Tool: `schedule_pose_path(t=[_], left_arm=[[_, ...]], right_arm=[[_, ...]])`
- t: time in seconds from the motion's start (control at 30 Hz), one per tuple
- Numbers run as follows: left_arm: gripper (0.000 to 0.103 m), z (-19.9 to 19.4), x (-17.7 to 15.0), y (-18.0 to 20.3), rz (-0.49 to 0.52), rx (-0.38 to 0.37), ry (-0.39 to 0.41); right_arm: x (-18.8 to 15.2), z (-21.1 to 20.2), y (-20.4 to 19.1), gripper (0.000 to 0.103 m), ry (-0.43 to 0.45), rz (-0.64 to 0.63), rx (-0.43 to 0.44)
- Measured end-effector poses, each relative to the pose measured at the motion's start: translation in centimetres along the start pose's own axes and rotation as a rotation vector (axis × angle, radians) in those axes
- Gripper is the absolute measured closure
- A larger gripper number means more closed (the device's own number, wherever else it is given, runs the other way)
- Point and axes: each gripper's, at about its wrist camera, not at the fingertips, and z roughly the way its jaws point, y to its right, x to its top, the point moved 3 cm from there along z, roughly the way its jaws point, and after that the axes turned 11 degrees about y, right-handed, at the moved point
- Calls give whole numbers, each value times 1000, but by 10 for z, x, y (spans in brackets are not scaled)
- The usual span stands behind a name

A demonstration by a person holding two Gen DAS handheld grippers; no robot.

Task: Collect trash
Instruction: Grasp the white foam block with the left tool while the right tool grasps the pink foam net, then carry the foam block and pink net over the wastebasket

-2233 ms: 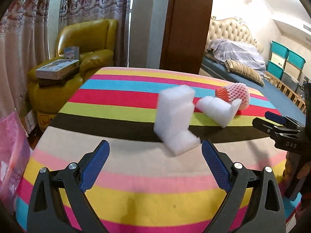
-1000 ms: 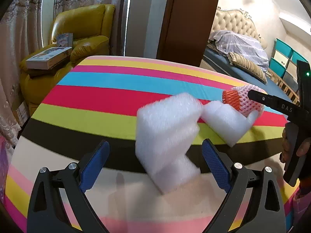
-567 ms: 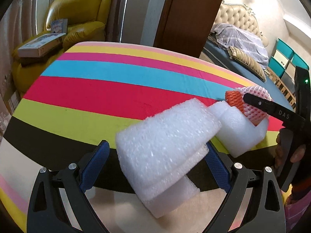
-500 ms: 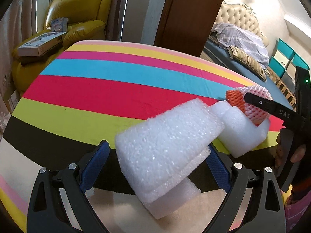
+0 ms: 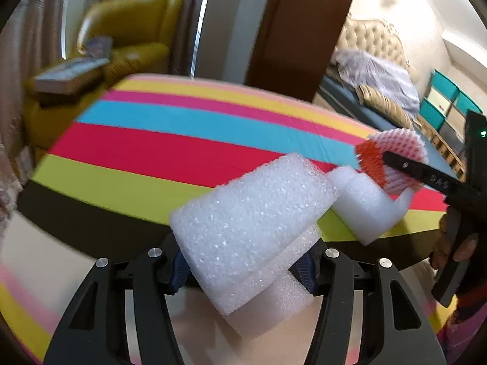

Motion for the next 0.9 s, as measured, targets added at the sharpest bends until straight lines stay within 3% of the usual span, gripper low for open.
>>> schedule_pose_path(t=[0.1, 0.23, 0.47, 0.9], left_arm=[[50, -25, -5, -14, -26, 18, 38], [49, -67, -12, -33, -24, 65, 106], [49, -130, -18, -68, -22, 136, 223], [49, -203, -40, -139, -33, 238, 333]], right_arm=[[13, -27, -30, 62, 96, -44, 36], [17, -50, -73, 62, 143, -77, 127], [-14, -73, -165, 62, 124, -171, 272], [-66, -85, -269, 61, 67, -267, 368]])
